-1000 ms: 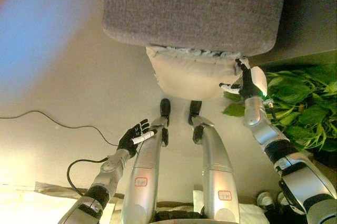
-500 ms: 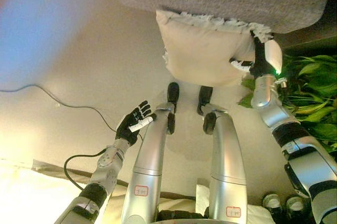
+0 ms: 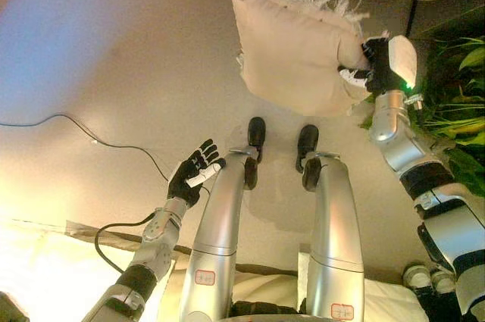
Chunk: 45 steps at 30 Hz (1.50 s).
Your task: Pick up the pillow and put it on the sofa.
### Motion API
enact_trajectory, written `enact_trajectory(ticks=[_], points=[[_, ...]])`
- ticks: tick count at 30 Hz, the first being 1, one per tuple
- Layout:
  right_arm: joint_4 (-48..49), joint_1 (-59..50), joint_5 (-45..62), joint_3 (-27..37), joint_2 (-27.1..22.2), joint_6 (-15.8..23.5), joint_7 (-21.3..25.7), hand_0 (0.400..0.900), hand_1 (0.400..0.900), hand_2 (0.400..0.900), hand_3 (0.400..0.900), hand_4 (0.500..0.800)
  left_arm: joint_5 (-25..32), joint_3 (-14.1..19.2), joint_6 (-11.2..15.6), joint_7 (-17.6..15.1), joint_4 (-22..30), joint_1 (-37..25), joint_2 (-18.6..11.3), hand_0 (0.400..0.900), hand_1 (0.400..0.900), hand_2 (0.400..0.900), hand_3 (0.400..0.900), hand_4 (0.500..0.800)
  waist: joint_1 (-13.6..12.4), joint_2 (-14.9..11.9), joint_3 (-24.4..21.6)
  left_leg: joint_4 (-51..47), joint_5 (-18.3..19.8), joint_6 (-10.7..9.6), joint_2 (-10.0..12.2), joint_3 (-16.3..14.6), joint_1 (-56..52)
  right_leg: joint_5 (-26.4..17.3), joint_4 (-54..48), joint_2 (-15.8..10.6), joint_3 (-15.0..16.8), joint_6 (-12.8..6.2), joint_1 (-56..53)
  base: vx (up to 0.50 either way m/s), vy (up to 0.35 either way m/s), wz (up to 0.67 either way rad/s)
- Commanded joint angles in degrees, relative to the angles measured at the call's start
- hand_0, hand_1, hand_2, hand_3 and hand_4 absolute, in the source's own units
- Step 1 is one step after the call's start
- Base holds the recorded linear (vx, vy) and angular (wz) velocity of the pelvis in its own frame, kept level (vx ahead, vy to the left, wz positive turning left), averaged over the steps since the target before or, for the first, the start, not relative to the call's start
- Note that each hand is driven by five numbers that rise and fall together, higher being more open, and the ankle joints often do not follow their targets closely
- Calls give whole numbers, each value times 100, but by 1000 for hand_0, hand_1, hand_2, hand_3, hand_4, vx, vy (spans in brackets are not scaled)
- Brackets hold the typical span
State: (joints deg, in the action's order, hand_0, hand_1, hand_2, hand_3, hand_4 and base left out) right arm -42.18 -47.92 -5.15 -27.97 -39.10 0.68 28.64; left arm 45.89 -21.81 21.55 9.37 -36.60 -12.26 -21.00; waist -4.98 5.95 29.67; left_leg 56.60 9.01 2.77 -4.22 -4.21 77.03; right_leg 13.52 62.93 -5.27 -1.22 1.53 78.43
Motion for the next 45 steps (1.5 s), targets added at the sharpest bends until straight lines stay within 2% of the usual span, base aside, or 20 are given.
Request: enact_trajectory(ticks=[1,8,9,13,18,25,29,32,35,38,45], points=[[410,214,-17,-125,-208,321,-19,400,400,400,400,500,-19,-158,217,54,-59,957,-7,900,900,900,900,800,43,324,13,-664,-374,-144,-21,110,-219,-798,-841,29,-219,-72,-404,1,-12,-4],[753,577,-180,85,-33,703,51,400,400,400,400,500,-168,-127,237,-185,-167,880,67,900,900,900,900,800,109,80,13,-1759,-503,-262,66,202,-1559,-966,-2060,194,-256,-223,-1765,-10,-33,-9],[803,578,-249,112,-26,765,52,400,400,400,400,500,-202,-97,240,-211,-196,823,74,900,900,900,900,800,111,44,13,-2034,-741,-248,83,203,-1687,-1195,-2356,206,-293,-212,-1881,-75,-47,-9],[1158,847,-437,212,17,909,39,400,400,400,400,500,-389,-15,219,-247,-333,771,85,900,900,900,900,800,124,-148,13,-2728,-780,-272,36,297,-2709,-1254,-3108,207,-403,-341,-2796,1,-67,-2],[1703,1213,-636,360,43,923,-34,400,400,400,400,500,-606,158,39,-195,-660,635,69,900,900,900,900,800,127,-425,12,-3469,-802,-217,-76,361,-3959,-1289,-3886,207,-619,-395,-4026,42,-71,0],[2426,1697,-887,510,-52,863,-284,400,400,400,400,500,-923,413,-349,-178,-1030,541,16,900,900,900,900,800,91,-777,-471,-4188,-842,-205,37,411,-5023,-1302,-4591,165,-723,-463,-5166,57,-73,-5],[2934,2068,-981,675,-183,729,-597,400,400,400,400,500,-1176,598,-628,-198,-1236,661,29,900,900,900,900,800,86,-968,-860,-4600,-861,-250,117,434,-5647,-1352,-5016,119,-741,-533,-5825,135,-74,-4],[3286,2397,-1137,929,-407,783,-1024,400,400,400,400,500,-1431,799,-873,-223,-1399,862,97,900,900,900,900,800,101,-1106,-1247,-4939,-845,-293,187,402,-6251,-1378,-5419,122,-741,-565,-6494,180,-49,-7],[3573,2551,-1222,1125,-662,810,-1318,400,400,400,400,500,-1646,945,-995,-139,-1543,1050,159,900,900,900,900,800,96,-1168,-1548,-5195,-835,-324,217,371,-6685,-1402,-5737,135,-741,-578,-6964,186,-6,-2],[4022,2548,-1231,1391,-1036,732,-1811,400,400,400,400,500,-1794,1108,-1078,-96,-1755,1247,255,900,900,900,900,800,99,-1211,-1919,-5360,-819,-363,264,325,-7067,-1413,-5954,147,-738,-565,-7362,187,32,-4],[4442,1890,-940,1686,-1780,516,-2511,400,400,400,400,500,-1969,1336,-1238,10,-2160,1401,342,900,900,900,900,800,-4,-1265,-2465,-5697,-876,-437,355,385,-7545,-1336,-6142,172,-858,-525,-7844,114,19,4]])
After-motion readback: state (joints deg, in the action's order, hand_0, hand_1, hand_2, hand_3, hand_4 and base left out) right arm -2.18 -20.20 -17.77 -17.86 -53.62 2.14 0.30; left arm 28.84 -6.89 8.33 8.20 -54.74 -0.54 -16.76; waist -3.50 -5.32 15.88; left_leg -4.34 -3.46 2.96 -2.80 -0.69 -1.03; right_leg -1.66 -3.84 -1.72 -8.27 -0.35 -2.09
